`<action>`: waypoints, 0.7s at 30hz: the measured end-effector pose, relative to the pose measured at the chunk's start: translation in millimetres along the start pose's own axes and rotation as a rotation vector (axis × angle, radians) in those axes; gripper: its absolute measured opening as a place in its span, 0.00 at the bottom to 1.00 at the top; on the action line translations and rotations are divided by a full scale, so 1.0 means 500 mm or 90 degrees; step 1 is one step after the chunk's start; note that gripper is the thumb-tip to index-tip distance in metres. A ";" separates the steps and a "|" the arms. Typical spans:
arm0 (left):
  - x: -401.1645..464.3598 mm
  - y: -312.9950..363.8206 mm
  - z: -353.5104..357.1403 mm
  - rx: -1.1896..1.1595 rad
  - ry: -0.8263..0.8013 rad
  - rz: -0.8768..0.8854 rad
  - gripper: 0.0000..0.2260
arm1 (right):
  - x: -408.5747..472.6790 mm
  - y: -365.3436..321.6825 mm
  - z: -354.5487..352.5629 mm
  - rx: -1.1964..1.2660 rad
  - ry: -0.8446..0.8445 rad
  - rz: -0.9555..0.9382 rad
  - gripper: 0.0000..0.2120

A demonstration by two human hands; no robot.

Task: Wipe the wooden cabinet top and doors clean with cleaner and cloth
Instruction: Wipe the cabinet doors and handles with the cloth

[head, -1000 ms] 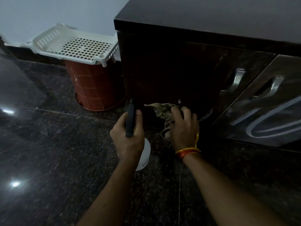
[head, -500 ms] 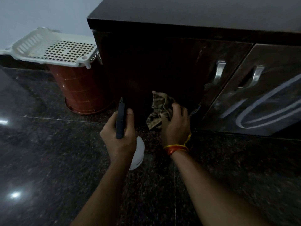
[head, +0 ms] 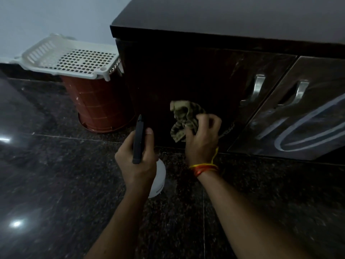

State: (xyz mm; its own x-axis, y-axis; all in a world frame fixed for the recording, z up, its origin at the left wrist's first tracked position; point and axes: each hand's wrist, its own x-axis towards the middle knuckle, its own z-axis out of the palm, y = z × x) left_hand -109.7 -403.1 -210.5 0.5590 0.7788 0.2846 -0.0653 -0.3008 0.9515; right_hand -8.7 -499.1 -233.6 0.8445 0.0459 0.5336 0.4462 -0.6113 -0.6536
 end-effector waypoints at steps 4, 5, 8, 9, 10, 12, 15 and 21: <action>0.004 0.002 -0.010 0.003 0.000 0.004 0.14 | -0.018 0.017 0.002 -0.018 -0.054 0.056 0.15; 0.003 0.004 -0.011 0.007 -0.002 0.005 0.14 | -0.012 0.013 -0.004 -0.006 -0.042 0.057 0.15; 0.001 0.010 -0.005 0.007 -0.006 0.010 0.16 | 0.025 -0.016 -0.026 0.043 0.058 0.043 0.16; -0.001 0.013 -0.001 0.007 -0.006 0.008 0.16 | 0.040 -0.027 -0.033 0.056 0.093 0.032 0.16; -0.002 0.017 0.002 0.004 -0.007 0.007 0.16 | 0.053 -0.038 -0.038 0.069 0.121 0.023 0.16; -0.005 0.029 0.010 -0.003 -0.018 0.011 0.15 | 0.069 -0.052 -0.045 0.083 0.151 0.017 0.15; -0.005 0.046 0.018 -0.005 -0.042 0.029 0.12 | 0.061 -0.042 -0.050 0.064 0.132 0.028 0.14; 0.007 0.072 0.021 -0.036 -0.059 0.050 0.11 | 0.059 -0.050 -0.066 0.073 0.089 0.079 0.14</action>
State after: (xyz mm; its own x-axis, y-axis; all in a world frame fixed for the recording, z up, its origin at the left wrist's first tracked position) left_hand -101.1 -417.0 -176.5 0.6245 0.6985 0.3494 -0.1568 -0.3262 0.9322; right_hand -4.7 -508.6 -184.1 0.8498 -0.1389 0.5084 0.3782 -0.5112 -0.7718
